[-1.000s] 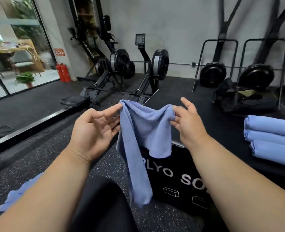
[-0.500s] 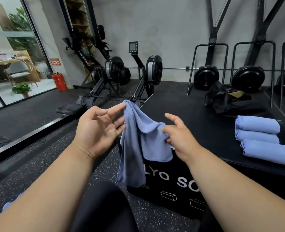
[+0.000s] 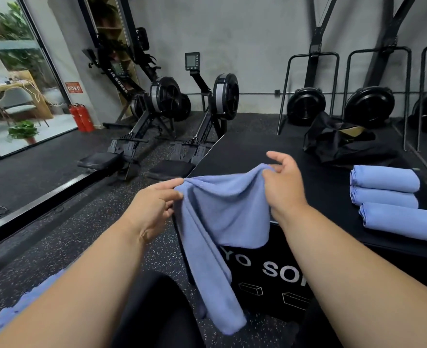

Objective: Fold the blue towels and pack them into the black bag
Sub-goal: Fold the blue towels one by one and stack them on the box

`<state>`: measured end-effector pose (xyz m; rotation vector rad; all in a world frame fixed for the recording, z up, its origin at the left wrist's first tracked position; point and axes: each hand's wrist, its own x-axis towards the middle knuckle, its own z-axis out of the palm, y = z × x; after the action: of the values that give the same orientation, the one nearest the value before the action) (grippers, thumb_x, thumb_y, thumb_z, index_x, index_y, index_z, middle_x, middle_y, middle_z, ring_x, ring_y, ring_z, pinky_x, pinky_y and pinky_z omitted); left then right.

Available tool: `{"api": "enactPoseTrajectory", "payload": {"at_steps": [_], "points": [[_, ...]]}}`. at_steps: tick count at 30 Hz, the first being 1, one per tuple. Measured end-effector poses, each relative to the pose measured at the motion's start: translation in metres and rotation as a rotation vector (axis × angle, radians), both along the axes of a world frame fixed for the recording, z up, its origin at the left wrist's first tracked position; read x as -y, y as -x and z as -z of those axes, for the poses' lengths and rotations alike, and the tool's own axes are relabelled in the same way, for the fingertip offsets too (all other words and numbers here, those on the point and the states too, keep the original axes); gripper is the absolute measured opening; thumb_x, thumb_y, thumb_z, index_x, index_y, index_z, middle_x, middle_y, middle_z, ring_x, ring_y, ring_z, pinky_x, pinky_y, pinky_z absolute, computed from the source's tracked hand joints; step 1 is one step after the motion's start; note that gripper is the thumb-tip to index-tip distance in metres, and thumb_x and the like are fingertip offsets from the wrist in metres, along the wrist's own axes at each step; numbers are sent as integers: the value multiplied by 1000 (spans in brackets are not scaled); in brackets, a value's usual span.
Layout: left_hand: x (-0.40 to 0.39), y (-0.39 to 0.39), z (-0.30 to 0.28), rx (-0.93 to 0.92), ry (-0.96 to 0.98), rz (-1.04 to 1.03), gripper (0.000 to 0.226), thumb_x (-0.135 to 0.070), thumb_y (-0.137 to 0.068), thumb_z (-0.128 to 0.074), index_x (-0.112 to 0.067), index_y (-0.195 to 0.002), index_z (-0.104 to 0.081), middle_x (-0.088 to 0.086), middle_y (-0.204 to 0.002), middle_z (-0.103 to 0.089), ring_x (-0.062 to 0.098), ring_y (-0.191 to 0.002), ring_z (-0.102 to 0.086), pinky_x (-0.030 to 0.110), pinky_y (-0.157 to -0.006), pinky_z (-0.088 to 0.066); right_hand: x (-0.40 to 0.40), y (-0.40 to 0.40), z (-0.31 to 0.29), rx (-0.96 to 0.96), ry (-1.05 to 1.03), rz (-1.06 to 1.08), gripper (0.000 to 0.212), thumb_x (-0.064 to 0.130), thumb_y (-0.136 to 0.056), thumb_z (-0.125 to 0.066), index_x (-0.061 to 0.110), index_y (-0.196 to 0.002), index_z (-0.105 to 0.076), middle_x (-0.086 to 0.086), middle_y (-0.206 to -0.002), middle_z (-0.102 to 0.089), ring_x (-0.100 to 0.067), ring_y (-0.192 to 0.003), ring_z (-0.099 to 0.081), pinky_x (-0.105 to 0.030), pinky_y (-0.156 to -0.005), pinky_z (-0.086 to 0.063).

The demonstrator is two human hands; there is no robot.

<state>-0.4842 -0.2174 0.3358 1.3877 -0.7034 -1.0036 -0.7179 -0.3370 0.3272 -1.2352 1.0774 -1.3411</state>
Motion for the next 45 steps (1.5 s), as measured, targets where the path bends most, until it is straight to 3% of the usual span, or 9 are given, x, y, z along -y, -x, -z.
{"api": "enactPoseTrajectory", "payload": {"at_steps": [4,7,12,17,22,27,36,40,45], "points": [[-3,-17,19,197,-116,-57,37,10,-89,-64,-14,-117,-71,0,-93,-76,5,-76,-67,17,-67,-50,20,14,-5,-5,24,94,46,3,-93,-53,41,-117,-60,5,-99,-66,-16,-88,-67,-35,-83,-58],[-3,-21,25,349,-170,-37,49,-9,-73,-69,-22,-121,-70,11,-107,-77,13,-86,-65,26,-81,-50,23,11,0,-27,58,96,45,2,-96,-50,35,-125,-59,10,-92,-61,-6,-79,-59,-23,-78,-48],[4,-21,32,432,-208,12,55,-18,-68,-57,-25,-121,-70,10,-96,-76,17,-79,-60,35,-80,-48,24,4,7,-35,21,74,48,3,-94,-52,42,-121,-58,-4,-109,-69,-16,-88,-68,-32,-86,-59],[7,-12,19,248,-126,74,55,-16,-72,-65,-23,-126,-70,7,-121,-74,19,-102,-65,39,-100,-48,33,1,9,-96,-5,-15,48,8,-95,-56,40,-130,-56,4,-111,-71,-17,-102,-71,-41,-99,-58],[24,-5,4,-2,-5,60,49,-1,-89,-63,-22,-133,-64,7,-110,-75,19,-83,-65,36,-85,-47,27,-16,33,-311,-80,-350,61,13,-99,-61,36,-153,-47,-2,-152,-52,-8,-134,-52,-35,-117,-41],[42,1,-3,-242,134,35,43,4,-102,-49,-20,-135,-61,7,-119,-73,17,-103,-69,36,-102,-52,-9,-23,65,-368,-170,-367,52,23,-98,-66,31,-147,-52,3,-107,-70,-10,-88,-65,-12,-71,-48],[44,25,-19,-482,266,-33,38,9,-99,-49,-16,-123,-66,10,-98,-70,18,-90,-69,30,-86,-62,-37,-24,77,-321,-489,-477,28,59,-103,-48,37,-118,-57,-10,-95,-70,-22,-77,-61,-33,-73,-49],[38,25,-18,-490,261,-48,41,8,-98,-51,-16,-129,-64,11,-104,-70,20,-93,-70,31,-79,-64,-34,-28,81,-12,-509,-494,48,32,-101,-67,36,-144,-49,-2,-126,-69,-20,-107,-70,-39,-100,-53],[30,19,-15,-468,249,-74,43,8,-97,-53,-16,-132,-64,11,-112,-72,20,-100,-71,33,-87,-62,-23,-27,65,317,-421,-459,61,-5,-100,-55,27,-151,-49,-20,-138,-64,-30,-126,-66,-45,-114,-48]]}}
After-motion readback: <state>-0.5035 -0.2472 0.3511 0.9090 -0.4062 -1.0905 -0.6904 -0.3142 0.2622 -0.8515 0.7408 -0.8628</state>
